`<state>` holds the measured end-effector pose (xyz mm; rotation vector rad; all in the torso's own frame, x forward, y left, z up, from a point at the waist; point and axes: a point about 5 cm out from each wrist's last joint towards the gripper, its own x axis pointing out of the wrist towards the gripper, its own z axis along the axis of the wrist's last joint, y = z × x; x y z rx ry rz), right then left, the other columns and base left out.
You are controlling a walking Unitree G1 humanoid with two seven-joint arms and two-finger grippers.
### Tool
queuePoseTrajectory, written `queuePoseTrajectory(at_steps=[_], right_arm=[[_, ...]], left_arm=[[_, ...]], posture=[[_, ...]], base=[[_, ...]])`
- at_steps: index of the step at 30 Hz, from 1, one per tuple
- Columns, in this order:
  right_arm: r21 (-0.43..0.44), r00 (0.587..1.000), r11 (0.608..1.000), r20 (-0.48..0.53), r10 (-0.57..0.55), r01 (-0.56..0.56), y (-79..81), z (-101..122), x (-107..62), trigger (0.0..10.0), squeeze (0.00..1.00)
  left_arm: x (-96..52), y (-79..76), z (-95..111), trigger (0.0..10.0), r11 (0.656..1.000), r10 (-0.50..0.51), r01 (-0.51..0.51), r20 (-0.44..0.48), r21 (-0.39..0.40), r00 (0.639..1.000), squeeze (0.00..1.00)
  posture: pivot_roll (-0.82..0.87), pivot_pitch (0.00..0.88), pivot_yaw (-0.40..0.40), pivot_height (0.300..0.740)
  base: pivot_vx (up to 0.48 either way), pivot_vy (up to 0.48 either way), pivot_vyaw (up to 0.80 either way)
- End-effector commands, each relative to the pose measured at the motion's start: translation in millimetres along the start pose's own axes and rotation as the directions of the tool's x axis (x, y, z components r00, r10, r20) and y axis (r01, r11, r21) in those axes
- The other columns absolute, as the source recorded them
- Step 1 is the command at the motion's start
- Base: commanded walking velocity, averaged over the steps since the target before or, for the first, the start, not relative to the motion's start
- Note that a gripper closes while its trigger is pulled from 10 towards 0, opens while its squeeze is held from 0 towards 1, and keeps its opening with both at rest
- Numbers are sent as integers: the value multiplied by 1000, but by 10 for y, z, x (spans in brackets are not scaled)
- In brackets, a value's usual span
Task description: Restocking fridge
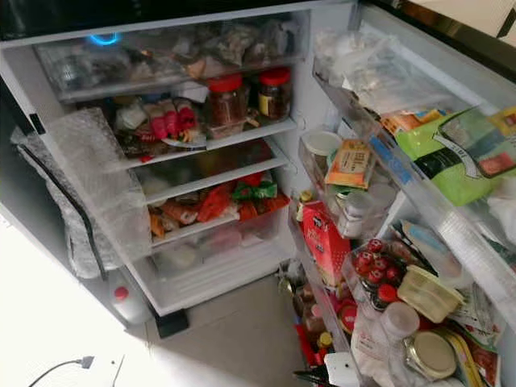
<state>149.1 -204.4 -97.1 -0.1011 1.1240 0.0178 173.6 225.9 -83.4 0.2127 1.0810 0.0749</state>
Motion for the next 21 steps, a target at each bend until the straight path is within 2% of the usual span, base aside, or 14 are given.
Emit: queuePoseTrajectory(at_steps=[1, 14, 21], right_arm=[[8, 1000, 1000, 5, -5, 5, -14, 4, -1, 10000, 0], [8, 1000, 1000, 4, 1, -1, -11, 7, -1, 10000, 0], [7, 1000, 1000, 4, 6, -6, -8, 6, -1, 10000, 0]], left_arm=[[-4, 18, -34, 10000, 1000, 0, 0, -6, 4, 1000, 0], [-3, 22, -30, 10000, 1000, 5, -5, -5, 5, 1000, 0], [-4, 26, -24, 10000, 1000, 15, -15, 8, -8, 1000, 0]], posture=[[-107, 22, -2, 740], [-106, 24, -1, 740], [-107, 25, 0, 740]], base=[[0, -281, 0], [0, -283, 0], [0, 0, 0]])
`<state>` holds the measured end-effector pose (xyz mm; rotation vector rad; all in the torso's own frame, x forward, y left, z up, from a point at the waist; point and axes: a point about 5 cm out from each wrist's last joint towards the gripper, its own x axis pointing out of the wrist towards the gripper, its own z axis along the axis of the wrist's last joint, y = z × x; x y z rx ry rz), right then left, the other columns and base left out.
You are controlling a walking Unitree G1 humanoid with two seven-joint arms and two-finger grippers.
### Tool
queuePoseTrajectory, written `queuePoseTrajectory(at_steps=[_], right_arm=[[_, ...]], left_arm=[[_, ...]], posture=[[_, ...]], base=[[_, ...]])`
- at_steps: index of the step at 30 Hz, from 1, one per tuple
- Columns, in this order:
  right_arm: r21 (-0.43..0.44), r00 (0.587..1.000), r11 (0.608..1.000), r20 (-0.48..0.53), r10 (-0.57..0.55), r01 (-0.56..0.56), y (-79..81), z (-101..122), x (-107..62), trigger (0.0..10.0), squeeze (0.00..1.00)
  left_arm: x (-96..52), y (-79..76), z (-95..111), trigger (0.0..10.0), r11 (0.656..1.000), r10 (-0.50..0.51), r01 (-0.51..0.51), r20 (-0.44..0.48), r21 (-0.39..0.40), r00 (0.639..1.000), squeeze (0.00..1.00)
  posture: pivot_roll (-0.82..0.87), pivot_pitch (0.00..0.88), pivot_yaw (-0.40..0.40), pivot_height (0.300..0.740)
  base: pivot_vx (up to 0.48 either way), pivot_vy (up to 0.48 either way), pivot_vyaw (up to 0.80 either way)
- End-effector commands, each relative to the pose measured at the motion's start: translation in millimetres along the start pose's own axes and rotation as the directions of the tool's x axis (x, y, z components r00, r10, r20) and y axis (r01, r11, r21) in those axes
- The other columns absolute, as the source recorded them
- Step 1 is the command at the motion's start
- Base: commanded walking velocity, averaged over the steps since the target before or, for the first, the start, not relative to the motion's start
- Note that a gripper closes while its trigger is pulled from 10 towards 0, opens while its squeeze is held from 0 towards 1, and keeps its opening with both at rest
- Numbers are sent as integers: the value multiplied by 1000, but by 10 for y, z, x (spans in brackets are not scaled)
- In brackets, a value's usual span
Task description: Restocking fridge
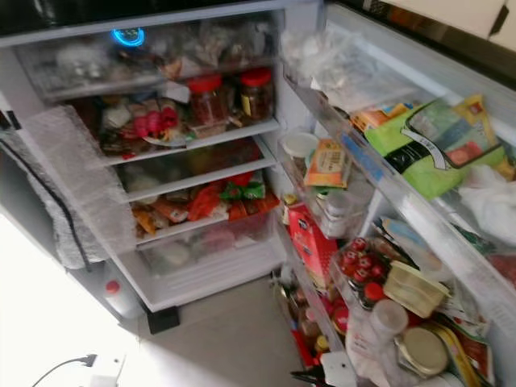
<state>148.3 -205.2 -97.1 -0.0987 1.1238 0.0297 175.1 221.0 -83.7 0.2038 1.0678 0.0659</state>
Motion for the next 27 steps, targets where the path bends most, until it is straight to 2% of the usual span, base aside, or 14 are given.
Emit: queuePoseTrajectory(at_steps=[1, 5, 7, 11, 12, 13, 14, 15, 16, 17, 21, 22, 23, 27], right_arm=[[12, 1000, 1000, 3, -4, 4, 0, 13, 2, 10000, 0], [11, 1000, 1000, 3, -3, 3, -2, 14, 1, 10000, 0], [10, 1000, 1000, 4, -3, 3, -5, 16, 1, 10000, 0], [6, 1000, 1000, 3, -4, 4, -16, 19, 0, 10000, 0], [5, 1000, 1000, 3, -4, 4, -17, 20, 0, 10000, 0], [5, 1000, 1000, 3, -4, 4, -17, 20, 0, 10000, 0], [4, 1000, 1000, 3, -3, 3, -20, 22, 0, 10000, 0], [4, 1000, 1000, 3, -3, 3, -22, 22, 0, 10000, 0], [4, 1000, 1000, 3, -3, 3, -22, 22, 0, 10000, 0], [1, 1000, 1000, 3, 0, 0, -22, 24, 0, 10000, 0], [-1, 1000, 1000, 2, 3, -3, -33, 25, -2, 10000, 0], [-23, 1000, 1000, -3, 12, -12, -32, 33, -1, 10000, 0], [-23, 1000, 1000, -3, 12, -12, -32, 33, -1, 10000, 0], [-37, 1000, 999, 1, 18, -18, -33, 44, -1, 10000, 0]], left_arm=[[-7, 75, -34, 10000, 1000, 27, -27, 4, -3, 1000, 0], [-10, 90, 4, 10000, 998, 58, -58, 51, -10, 997, 0], [-18, 105, 47, 10000, 995, 96, -92, 108, -41, 989, 0], [-31, 93, 118, 10000, 992, 96, -79, 192, -98, 977, 0], [-36, 113, 321, 10000, 992, 98, -73, 268, -104, 958, 0], [-36, 113, 321, 10000, 992, 98, -73, 268, -104, 958, 0], [-91, 157, 786, 10000, 993, 106, -70, 434, -100, 895, 0], [-120, 166, 925, 10000, 993, 108, -70, 483, -95, 869, 0], [-120, 166, 925, 10000, 993, 108, -70, 483, -95, 869, 0], [-172, 253, 1053, 10000, 986, 167, -131, 542, -105, 824, 0], [-204, 324, 1099, 10000, 982, 183, -180, 575, -64, 797, 0], [-283, 281, 1238, 10000, 986, 158, -147, 665, -74, 730, 0], [-283, 281, 1238, 10000, 986, 158, -147, 665, -74, 730, 0], [-458, 155, 1432, 10000, 992, 124, -97, 794, -82, 596, 0]], posture=[[-108, 25, 0, 740], [-108, 26, -1, 740], [-110, 29, -2, 740], [-107, 29, -6, 740], [-108, 30, -6, 740], [-108, 30, -6, 740], [-106, 30, -7, 740], [-106, 30, -7, 740], [-106, 30, -7, 740], [-107, 31, -4, 740], [-87, 33, -11, 740], [-88, 36, -15, 740], [-88, 36, -15, 740], [-100, 37, -17, 740]], base=[[0, 0, 0], [0, 0, 0], [0, 0, 0], [0, 0, 0], [0, 0, 0], [0, 0, 0], [0, 0, 0], [0, 0, 0], [0, 0, 0], [0, 0, 0], [0, 0, 0], [0, 0, 0], [0, 0, 0], [0, 0, 0]])
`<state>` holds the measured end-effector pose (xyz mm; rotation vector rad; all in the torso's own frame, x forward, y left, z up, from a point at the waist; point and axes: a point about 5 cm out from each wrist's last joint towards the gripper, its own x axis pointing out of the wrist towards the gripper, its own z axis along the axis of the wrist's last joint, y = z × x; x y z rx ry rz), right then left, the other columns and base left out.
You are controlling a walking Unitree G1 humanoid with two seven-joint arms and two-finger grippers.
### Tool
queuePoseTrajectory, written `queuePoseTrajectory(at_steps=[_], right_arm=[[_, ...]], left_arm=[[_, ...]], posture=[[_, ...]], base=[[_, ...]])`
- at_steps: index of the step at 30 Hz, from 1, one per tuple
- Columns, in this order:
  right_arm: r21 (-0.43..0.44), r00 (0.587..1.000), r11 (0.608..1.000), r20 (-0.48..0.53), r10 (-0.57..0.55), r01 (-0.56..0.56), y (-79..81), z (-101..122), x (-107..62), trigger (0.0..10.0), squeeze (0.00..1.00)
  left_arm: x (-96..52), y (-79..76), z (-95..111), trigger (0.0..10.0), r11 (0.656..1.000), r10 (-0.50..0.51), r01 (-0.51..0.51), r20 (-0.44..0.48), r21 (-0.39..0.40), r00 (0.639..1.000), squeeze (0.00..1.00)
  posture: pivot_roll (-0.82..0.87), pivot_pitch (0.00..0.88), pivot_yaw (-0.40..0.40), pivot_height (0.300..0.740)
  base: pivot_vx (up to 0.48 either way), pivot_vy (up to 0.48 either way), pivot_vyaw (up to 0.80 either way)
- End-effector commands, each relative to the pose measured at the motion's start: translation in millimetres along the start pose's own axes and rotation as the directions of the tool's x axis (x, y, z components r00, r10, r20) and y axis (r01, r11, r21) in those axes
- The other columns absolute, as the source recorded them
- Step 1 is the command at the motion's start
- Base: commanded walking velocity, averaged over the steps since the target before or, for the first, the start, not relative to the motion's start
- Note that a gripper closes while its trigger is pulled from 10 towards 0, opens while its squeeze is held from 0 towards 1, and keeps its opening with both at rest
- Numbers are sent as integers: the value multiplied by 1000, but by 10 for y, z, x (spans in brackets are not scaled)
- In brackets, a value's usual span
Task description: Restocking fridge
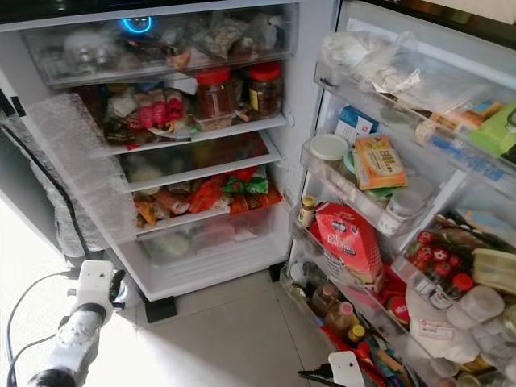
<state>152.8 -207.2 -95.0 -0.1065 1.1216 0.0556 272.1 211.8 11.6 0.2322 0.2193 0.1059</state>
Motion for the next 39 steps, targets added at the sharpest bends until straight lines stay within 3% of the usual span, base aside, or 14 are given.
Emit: queuePoseTrajectory(at_steps=[1, 4, 9, 16, 24, 29, 34, 39], right_arm=[[-18, 1000, 1000, -2, 1, -1, -9, -4, -2, 10000, 0], [-17, 1000, 1000, -1, -2, 2, -21, -7, -4, 10000, 0], [-17, 1000, 1000, -11, -11, 11, -49, -30, -10, 10000, 0], [-5, 1000, 1000, -18, -6, 6, -66, -58, -17, 10000, 0], [-7, 1000, 1000, -21, 2, -2, -73, -78, -21, 10000, 0], [-17, 1000, 1000, -23, 7, -7, -74, -84, -23, 10000, 0], [8, 1000, 1000, -19, 0, 0, -75, -85, -23, 10000, 0], [22, 1000, 1000, -14, 2, -1, -73, -76, -21, 10000, 0]], left_arm=[[37, 11, 152, 10000, 1000, -4, 4, 87, 3, 996, 0], [-106, -76, 228, 10000, 999, -31, 29, 199, 14, 980, 0], [-302, -85, 182, 10000, 999, -37, 28, 237, 39, 971, 0], [-251, 10, 131, 10000, 999, 20, -13, 190, -40, 982, 0], [-179, -24, 138, 10000, 993, -11, 28, 151, -112, 988, 0], [-218, -118, 308, 10000, 994, -64, 80, 209, -69, 976, 0], [-162, -113, 276, 10000, 966, -35, 76, 166, -248, 986, 0], [-136, 10, 303, 10000, 968, -20, 56, 148, -245, 989, 0]], posture=[[-100, 37, -17, 740], [-118, 34, -22, 740], [-101, 32, -35, 740], [-92, 46, -45, 740], [-93, 63, -51, 740], [-103, 78, -52, 740], [-111, 94, -45, 740], [-108, 102, -41, 740]], base=[[0, 0, 0], [0, 0, 0], [0, 0, 0], [0, 0, 0], [0, 0, 0], [0, 0, 0], [0, 0, 0], [0, 0, 0]])
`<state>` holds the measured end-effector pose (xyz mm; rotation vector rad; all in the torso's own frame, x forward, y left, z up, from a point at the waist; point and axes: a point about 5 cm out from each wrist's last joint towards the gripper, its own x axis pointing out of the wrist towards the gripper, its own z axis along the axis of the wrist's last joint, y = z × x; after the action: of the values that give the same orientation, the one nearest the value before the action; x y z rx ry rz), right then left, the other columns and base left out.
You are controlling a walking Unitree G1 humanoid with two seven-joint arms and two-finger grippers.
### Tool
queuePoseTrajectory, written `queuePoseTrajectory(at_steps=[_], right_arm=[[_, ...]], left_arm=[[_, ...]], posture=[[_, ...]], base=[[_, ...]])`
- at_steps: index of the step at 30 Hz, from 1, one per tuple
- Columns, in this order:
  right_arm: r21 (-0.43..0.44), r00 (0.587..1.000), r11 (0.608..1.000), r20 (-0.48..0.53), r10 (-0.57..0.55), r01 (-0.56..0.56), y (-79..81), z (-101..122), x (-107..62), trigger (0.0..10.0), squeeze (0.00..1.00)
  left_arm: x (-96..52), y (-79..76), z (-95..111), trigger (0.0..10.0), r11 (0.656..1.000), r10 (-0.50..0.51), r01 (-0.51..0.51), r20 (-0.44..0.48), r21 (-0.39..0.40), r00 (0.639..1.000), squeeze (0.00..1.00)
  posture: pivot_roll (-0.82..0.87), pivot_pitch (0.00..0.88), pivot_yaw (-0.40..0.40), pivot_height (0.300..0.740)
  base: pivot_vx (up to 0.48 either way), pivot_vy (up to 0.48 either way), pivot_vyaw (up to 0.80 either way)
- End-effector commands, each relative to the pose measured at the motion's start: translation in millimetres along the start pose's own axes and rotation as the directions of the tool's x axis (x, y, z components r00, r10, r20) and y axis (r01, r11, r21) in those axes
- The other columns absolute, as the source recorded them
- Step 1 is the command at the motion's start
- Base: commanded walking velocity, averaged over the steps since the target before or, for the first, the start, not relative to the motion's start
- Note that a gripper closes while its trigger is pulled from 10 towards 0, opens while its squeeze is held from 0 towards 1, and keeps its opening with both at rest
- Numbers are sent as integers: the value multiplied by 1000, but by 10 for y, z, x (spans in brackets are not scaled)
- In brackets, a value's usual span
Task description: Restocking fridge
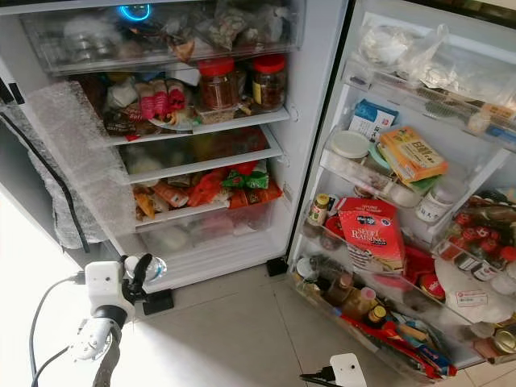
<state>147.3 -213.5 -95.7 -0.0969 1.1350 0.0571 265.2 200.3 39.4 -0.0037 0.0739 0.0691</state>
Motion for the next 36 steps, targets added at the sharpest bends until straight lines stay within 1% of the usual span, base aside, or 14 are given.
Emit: queuePoseTrajectory(at_steps=[1, 3, 4, 6, 7, 10, 14, 17, 21, 36], right_arm=[[15, 1000, 1000, -1, -5, 5, -14, -16, -4, 10000, 0], [17, 1000, 1000, 0, -5, 5, -12, -18, -4, 10000, 0], [17, 1000, 1000, -1, -4, 4, -8, -20, -4, 10000, 0], [15, 1000, 1000, -1, -3, 3, -5, -22, -3, 10000, 0], [12, 1000, 1000, -2, -1, 1, 0, -26, -3, 10000, 0], [10, 1000, 1000, -4, 0, 0, 7, -32, -2, 10000, 0], [8, 1000, 1000, -6, 1, -1, 17, -44, -2, 10000, 0], [11, 1000, 1000, -7, 2, -2, 30, -58, -2, 10000, 0], [14, 1000, 1000, -6, 3, -2, 35, -62, -1, 10000, 0], [0, 1000, 1000, -11, 8, -8, 33, -65, -2, 10000, 0]], left_arm=[[-2, 47, 73, 10000, 1000, -3, 3, 26, -12, 1000, 0], [-14, 36, 93, 10000, 999, -28, 29, 41, -14, 999, 0], [-33, 14, 114, 10000, 998, -57, 55, 61, 43, 996, 0], [-43, -14, 112, 10000, 995, -75, 70, 66, 70, 995, 0], [-52, -51, 101, 10000, 994, -93, 89, 66, 65, 993, 0], [-60, -83, 91, 10000, 992, -109, 105, 63, 66, 992, 0], [-56, -102, 66, 10000, 987, -135, 132, 30, 97, 990, 0], [-40, -46, 104, 10000, 988, -133, 129, 39, 86, 990, 0], [-19, -24, 126, 10000, 988, -129, 125, 46, 87, 991, 0], [-31, -23, 120, 10000, 987, -139, 135, 39, 93, 990, 0]], posture=[[-109, 100, -39, 740], [-109, 98, -39, 740], [-108, 92, -39, 740], [-104, 87, -39, 740], [-106, 81, -36, 740], [-110, 76, -32, 740], [-112, 62, -23, 740], [-112, 45, -16, 740], [-108, 38, -15, 740], [-103, 45, -21, 740]], base=[[0, 0, 0], [0, 0, 0], [0, 0, 0], [0, 0, 0], [0, 0, 0], [0, 0, 0], [0, 0, 0], [0, 0, 0], [192, 0, 0], [266, 0, 0]])
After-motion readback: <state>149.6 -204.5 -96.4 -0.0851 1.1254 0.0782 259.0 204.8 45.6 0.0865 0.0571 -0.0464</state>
